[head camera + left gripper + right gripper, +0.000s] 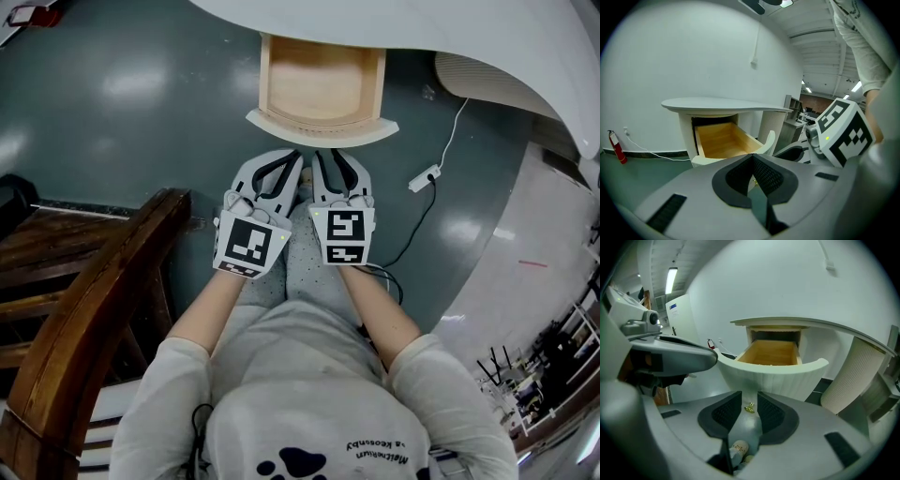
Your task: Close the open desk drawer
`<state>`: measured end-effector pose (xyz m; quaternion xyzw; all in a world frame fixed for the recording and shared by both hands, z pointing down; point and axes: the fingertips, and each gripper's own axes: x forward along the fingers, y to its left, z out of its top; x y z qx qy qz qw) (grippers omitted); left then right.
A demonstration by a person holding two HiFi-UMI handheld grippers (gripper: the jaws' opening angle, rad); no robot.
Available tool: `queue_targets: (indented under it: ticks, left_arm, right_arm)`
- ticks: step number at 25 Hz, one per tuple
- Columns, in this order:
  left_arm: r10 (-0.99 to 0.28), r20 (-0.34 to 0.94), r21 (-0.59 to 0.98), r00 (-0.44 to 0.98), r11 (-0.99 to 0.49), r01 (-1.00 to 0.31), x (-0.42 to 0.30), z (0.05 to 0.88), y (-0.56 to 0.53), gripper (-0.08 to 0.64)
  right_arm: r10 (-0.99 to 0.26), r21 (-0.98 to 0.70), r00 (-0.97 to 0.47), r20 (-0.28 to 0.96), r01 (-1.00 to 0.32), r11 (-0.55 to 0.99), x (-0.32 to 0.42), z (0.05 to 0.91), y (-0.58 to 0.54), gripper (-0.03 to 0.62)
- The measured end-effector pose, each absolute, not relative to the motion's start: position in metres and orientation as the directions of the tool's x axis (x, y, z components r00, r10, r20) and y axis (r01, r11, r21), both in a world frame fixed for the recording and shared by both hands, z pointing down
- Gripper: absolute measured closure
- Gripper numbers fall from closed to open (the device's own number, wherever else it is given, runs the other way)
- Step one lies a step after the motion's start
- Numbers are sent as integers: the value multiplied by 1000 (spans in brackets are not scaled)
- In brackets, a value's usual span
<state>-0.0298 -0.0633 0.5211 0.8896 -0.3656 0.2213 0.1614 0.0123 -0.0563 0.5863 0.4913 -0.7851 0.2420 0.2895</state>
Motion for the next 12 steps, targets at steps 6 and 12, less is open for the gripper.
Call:
queue_targets:
  ticks: [6, 12]
  left_arm:
    - [-567, 531, 141, 630, -674, -725, -34, 534, -63, 551]
    - [-550, 543, 173, 635, -666, -725, -35, 549, -60, 551]
  right_arm:
    - [-600, -112, -344, 722, -914, 389, 6, 610, -59, 477]
    - [-583, -118, -319, 747, -927, 356, 2, 628, -57, 463]
